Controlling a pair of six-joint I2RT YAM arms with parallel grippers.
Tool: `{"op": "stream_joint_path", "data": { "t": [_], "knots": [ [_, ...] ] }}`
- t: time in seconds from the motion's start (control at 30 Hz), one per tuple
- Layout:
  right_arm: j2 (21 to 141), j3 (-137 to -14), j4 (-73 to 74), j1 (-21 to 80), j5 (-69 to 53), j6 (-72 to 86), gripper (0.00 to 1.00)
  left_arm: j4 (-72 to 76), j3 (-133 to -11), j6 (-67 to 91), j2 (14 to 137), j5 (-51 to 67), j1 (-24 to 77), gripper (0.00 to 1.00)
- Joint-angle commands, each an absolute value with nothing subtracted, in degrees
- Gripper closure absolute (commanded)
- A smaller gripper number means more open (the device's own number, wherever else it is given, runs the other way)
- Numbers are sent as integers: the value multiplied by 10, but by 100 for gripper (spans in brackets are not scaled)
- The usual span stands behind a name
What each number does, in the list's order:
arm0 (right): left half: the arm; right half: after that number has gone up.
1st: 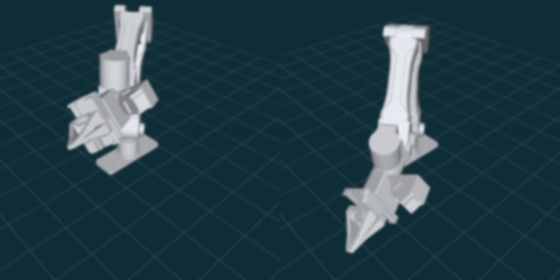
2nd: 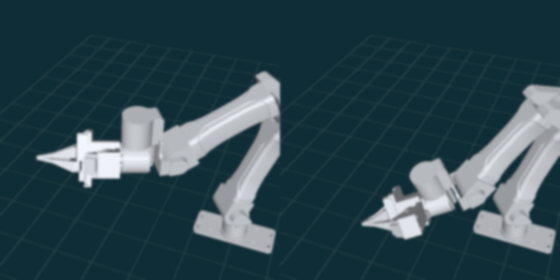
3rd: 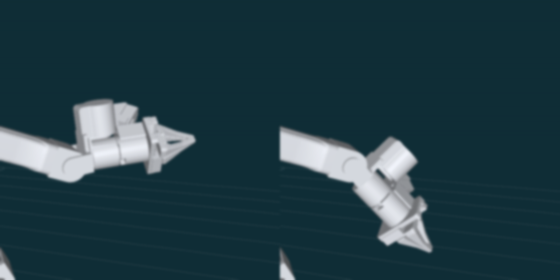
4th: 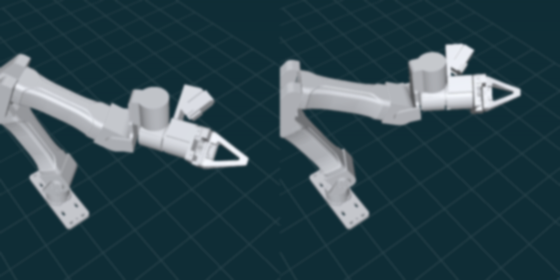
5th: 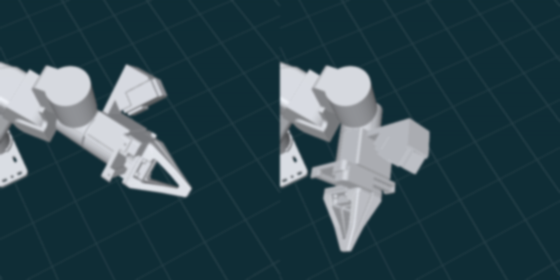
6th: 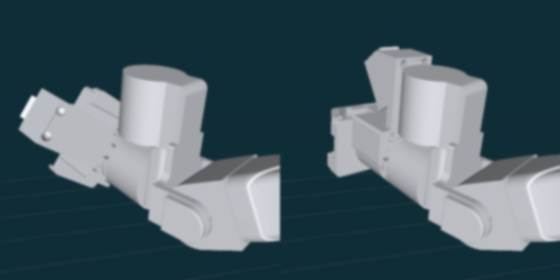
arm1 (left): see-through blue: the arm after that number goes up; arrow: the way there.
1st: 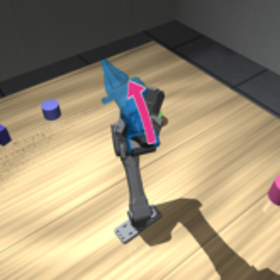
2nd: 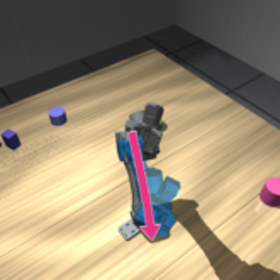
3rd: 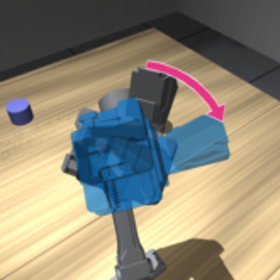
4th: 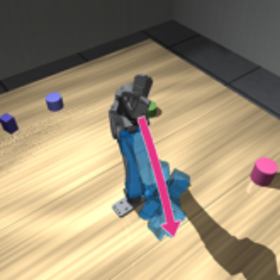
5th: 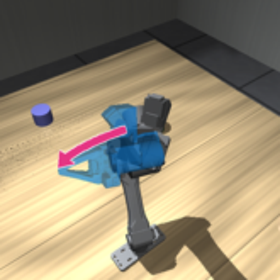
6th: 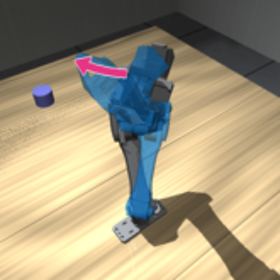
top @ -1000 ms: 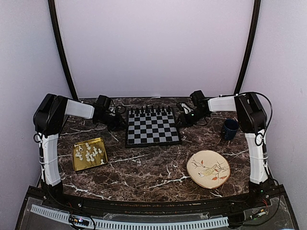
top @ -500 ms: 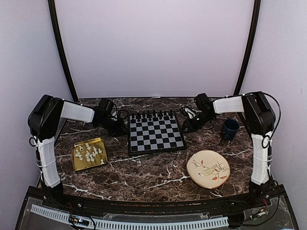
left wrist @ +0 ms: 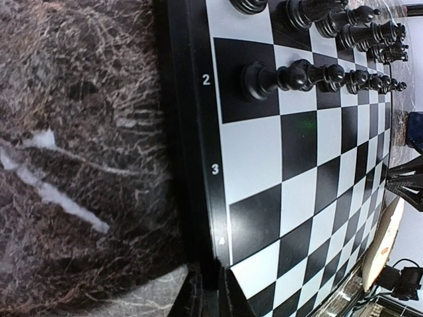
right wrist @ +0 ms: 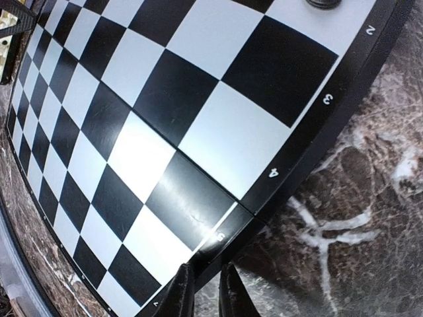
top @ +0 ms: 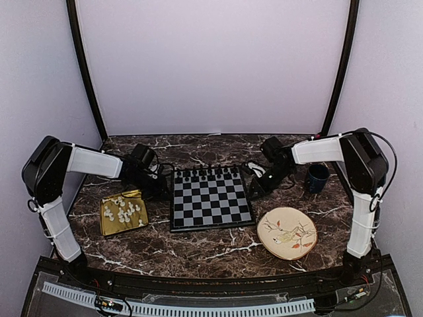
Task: Set up the chess pieces on the board
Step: Move the chessboard to the center of the board.
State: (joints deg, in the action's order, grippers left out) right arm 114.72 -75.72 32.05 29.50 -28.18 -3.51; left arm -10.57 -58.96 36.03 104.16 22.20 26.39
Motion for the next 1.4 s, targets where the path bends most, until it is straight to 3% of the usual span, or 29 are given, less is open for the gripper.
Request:
{"op": "stream_joint_path", "data": {
  "t": [0.0, 0.6, 1.17, 1.37],
  "knots": [
    [1160, -725, 365, 357, -333, -64, 87, -102, -567, 340, 1027, 275, 296, 90],
    [1132, -703, 374, 395, -332, -81, 89, -85, -533, 347, 1014, 239, 334, 90],
    [1079, -725, 404, 346, -293, -109, 87, -196, -600, 291, 954, 131, 335, 81],
    [1023, -731, 394, 310, -261, -141, 81, -261, -648, 227, 905, 35, 335, 69]
  ]
}}
